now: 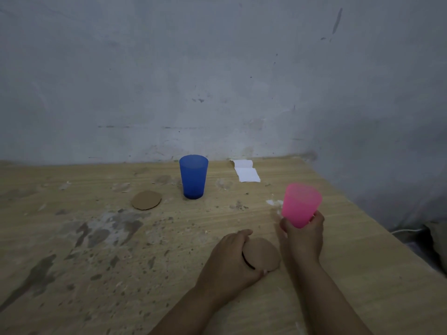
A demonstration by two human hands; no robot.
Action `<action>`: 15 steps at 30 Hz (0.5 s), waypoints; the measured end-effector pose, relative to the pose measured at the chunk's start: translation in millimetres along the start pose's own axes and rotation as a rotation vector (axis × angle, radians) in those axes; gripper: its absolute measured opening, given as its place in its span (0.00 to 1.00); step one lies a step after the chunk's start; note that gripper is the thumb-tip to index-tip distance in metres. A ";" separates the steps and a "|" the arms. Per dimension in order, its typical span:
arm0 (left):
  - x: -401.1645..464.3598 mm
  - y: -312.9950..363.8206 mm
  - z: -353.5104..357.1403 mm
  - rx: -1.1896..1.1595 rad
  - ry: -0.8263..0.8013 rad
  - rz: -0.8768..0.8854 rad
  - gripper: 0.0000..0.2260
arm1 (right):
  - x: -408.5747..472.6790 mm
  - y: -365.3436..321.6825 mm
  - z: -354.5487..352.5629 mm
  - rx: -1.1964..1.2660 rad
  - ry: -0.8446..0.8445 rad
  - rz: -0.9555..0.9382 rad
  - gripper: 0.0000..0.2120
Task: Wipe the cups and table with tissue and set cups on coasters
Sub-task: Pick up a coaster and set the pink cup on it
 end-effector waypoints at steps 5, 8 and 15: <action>-1.0 1.2 -8.0 -0.062 0.042 -0.032 0.37 | -9.3 -3.2 4.8 0.126 -0.082 -0.020 0.27; 0.2 4.8 -22.2 -0.061 0.101 -0.019 0.35 | -16.3 -13.6 6.8 0.163 -0.145 -0.085 0.27; 7.4 17.8 -81.2 -0.094 0.198 0.062 0.31 | -23.4 -63.8 14.8 0.185 -0.247 -0.255 0.30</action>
Point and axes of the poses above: each hand's wrist, its own x-axis towards the middle knuckle, its own z-axis out of the palm, y = z × x, the point moved 4 cm from there along x, towards the middle knuckle, and after that the axes turned 11 degrees about -x, right-handed, at the moved point
